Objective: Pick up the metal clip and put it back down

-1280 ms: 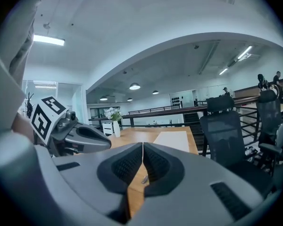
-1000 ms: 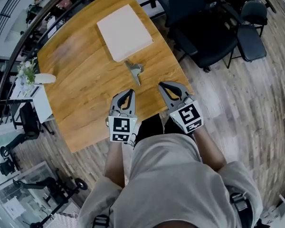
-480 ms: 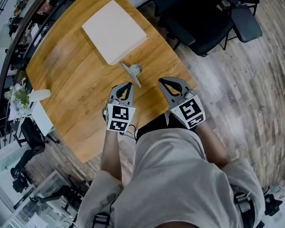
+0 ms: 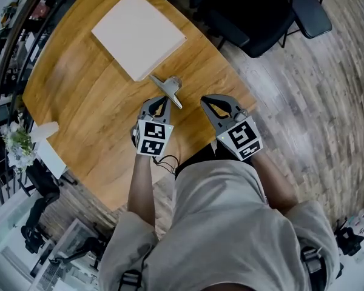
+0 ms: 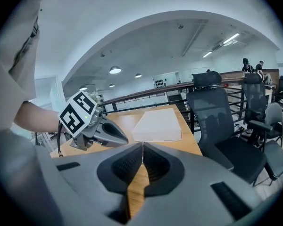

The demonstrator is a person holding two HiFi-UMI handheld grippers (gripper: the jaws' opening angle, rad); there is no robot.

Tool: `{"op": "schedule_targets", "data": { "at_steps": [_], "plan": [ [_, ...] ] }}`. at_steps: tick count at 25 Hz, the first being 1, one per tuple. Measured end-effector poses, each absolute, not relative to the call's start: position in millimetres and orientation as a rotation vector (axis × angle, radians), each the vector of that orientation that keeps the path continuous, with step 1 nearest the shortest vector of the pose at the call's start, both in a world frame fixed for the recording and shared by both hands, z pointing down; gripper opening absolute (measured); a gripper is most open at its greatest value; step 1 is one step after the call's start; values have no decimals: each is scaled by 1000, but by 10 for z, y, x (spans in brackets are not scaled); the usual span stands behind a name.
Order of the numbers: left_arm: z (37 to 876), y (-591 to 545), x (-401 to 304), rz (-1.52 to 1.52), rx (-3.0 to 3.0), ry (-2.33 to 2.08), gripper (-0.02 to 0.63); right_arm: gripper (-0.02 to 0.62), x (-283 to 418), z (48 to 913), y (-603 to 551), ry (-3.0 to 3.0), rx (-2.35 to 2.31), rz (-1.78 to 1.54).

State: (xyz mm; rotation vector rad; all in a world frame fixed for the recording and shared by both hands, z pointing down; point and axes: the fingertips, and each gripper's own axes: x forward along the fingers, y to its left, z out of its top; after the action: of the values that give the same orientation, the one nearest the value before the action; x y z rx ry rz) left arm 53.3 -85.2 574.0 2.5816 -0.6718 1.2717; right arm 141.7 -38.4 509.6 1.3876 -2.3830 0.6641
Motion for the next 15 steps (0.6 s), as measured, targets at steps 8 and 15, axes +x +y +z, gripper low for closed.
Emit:
{"op": "schedule_targets", "data": {
  "at_steps": [8, 15],
  "plan": [
    [5997, -1006, 525, 1278, 2554, -636, 25, 28, 1344, 5266, -421, -2342, 1390, 721],
    [6252, -1090, 458, 1359, 2544, -490, 26, 28, 1306, 5369, -513, -2320, 1372, 737]
  ]
}}
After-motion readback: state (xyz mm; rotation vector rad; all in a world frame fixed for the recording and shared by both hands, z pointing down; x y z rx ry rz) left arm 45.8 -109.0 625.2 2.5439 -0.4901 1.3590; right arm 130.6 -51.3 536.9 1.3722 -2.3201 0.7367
